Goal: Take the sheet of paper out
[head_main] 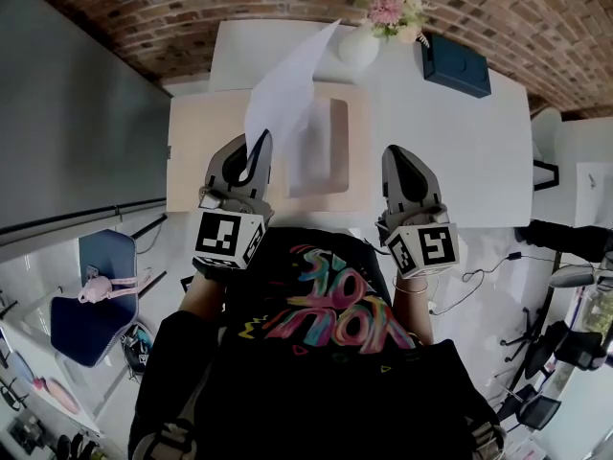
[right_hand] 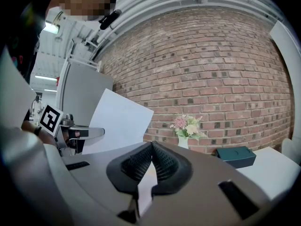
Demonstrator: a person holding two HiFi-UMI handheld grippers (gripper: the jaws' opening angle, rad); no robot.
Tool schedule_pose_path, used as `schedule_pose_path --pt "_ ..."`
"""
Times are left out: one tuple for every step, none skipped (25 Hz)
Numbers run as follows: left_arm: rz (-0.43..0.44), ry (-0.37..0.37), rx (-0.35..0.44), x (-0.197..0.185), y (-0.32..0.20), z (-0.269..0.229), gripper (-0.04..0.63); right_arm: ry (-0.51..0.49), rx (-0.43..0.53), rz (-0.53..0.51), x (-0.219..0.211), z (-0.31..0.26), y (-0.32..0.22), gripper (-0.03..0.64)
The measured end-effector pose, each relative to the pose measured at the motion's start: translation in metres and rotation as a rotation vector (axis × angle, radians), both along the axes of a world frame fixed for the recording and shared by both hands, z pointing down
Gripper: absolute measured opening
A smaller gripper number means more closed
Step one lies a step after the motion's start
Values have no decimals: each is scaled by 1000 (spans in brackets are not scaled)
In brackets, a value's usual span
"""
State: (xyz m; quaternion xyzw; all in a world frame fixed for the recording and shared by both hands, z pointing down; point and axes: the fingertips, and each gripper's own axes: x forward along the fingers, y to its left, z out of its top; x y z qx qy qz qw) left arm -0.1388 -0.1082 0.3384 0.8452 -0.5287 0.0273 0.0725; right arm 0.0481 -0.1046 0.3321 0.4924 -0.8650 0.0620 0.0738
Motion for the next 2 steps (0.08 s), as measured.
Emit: schedule_pose_path --pt "0 0 1 0 -1 0 23 0 2 0 0 0 0 17" --pt "0 0 3 -1 -2 0 23 -1 3 0 0 0 -1 17"
